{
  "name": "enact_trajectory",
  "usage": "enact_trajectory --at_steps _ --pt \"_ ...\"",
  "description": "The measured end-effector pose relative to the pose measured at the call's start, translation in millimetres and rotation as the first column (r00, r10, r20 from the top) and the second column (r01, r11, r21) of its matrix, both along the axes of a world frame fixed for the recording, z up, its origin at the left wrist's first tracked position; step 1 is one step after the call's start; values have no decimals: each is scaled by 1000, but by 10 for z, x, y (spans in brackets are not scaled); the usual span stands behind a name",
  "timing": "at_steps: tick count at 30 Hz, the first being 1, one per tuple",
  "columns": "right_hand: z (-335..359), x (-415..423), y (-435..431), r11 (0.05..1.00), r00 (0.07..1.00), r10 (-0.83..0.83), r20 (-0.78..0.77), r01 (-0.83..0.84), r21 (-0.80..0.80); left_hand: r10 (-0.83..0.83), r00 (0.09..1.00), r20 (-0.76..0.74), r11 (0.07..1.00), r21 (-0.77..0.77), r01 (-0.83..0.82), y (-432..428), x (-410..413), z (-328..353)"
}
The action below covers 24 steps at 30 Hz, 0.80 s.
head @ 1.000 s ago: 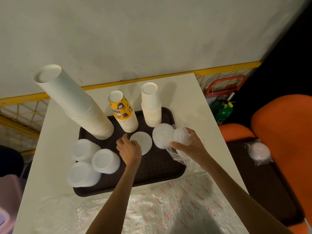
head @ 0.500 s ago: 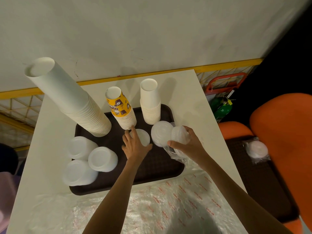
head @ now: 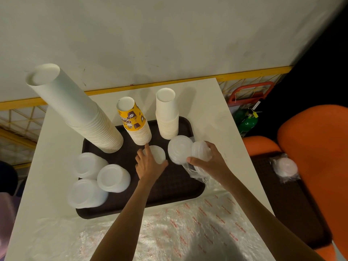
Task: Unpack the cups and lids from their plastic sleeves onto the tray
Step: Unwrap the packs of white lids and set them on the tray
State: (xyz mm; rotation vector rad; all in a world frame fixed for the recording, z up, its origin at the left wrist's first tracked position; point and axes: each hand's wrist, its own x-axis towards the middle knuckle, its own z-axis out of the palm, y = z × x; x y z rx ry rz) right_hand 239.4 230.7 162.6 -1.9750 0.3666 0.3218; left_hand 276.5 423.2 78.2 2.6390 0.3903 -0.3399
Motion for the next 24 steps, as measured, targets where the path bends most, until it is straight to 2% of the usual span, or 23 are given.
enact_trajectory --at_steps 18,21,24 --pt "48 -28 10 999 999 -17 -28 18 30 -18 999 33 1000 -3 18 30 -60 -27" --pt "50 -41 7 999 999 -27 -20 28 34 -11 997 70 1000 -12 12 23 -90 16" --pt "84 -57 17 998 999 -26 -19 27 50 77 979 187 992 -114 -56 11 -185 145"
